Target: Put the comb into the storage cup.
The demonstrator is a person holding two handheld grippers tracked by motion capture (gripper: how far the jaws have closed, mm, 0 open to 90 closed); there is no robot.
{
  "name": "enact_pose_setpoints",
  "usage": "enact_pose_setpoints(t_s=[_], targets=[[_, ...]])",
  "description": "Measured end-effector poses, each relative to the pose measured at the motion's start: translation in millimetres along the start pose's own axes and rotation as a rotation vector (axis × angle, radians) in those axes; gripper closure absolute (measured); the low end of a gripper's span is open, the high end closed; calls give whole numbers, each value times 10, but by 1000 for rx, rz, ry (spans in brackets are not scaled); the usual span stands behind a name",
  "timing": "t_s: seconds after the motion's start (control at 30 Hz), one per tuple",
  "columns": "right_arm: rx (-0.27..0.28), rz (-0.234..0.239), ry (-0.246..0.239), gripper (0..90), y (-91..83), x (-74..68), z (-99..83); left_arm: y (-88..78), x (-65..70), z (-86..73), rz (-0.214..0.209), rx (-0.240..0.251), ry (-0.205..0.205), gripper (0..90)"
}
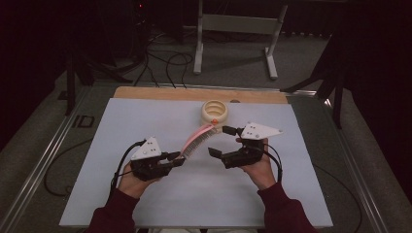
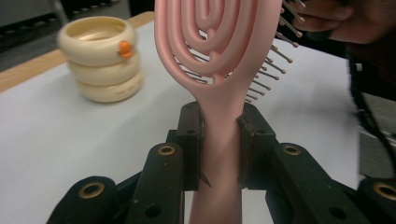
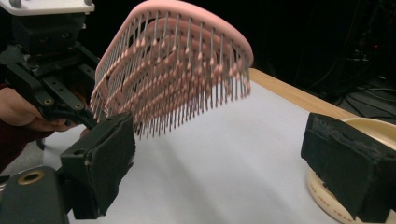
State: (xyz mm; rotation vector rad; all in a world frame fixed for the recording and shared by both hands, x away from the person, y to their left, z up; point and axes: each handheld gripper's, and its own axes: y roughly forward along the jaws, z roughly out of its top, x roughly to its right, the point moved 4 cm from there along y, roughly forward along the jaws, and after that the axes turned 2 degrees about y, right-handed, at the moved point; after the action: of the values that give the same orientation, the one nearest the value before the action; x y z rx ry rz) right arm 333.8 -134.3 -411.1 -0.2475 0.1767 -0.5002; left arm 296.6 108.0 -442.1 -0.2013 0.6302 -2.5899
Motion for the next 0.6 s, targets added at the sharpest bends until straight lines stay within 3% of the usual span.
enact_pose_setpoints(t_s=[0.3,0.4,0.6], targets=[[18,54,25,98,9,25,13,31,59,11,-91,16,5,745],[37,97,8,98,3,8,29,23,67,26,-119,32,3,745],[44,141,-20,98,-1,-35,48,16,87,33,-160,38,10,745]])
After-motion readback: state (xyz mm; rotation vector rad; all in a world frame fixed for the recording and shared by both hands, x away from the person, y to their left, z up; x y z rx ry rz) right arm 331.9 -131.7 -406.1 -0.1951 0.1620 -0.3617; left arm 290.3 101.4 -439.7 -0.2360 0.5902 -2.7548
